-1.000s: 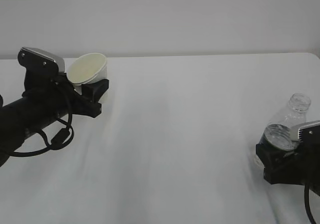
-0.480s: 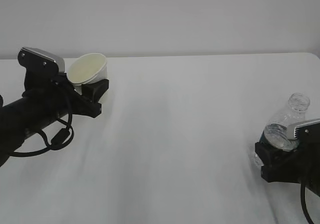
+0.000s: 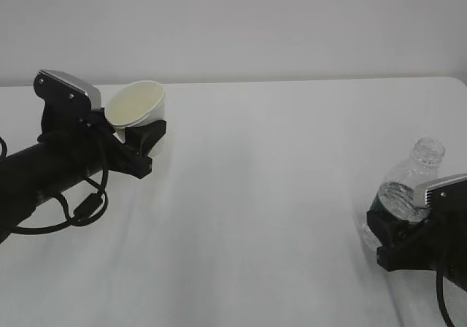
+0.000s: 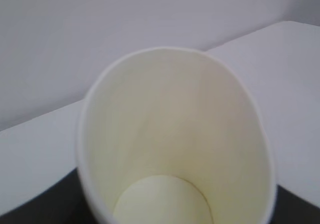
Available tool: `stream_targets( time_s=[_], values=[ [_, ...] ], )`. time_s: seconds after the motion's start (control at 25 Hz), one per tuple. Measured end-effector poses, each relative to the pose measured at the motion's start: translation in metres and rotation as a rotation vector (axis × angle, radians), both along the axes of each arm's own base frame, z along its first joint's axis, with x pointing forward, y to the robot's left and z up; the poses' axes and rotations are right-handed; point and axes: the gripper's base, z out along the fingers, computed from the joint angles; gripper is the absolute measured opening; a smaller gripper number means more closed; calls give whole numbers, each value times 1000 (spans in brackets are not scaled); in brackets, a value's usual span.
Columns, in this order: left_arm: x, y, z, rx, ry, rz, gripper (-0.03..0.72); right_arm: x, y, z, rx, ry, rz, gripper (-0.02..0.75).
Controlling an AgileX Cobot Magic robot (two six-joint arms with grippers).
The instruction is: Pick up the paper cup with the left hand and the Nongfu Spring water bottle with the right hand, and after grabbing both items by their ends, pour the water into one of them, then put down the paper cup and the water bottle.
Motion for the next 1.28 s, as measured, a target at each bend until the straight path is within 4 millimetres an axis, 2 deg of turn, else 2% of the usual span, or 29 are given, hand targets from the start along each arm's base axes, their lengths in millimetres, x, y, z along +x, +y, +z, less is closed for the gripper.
stream_targets(
  time_s=[0.4, 0.8, 1.04, 1.28],
  values=[
    [-7, -10, -1, -5, 22, -131, 430, -3, 4, 1, 23, 9, 41, 461],
    [-22, -22, -5, -15, 91, -334, 430, -3, 6, 28, 32, -77, 69, 461],
    [-31, -28, -6, -20, 126, -452, 430, -5, 7, 32, 17, -58, 97, 460],
    [-38, -31, -7, -17, 145, -530, 430, 3, 12, 40, -1, -28, 149, 460]
  ],
)
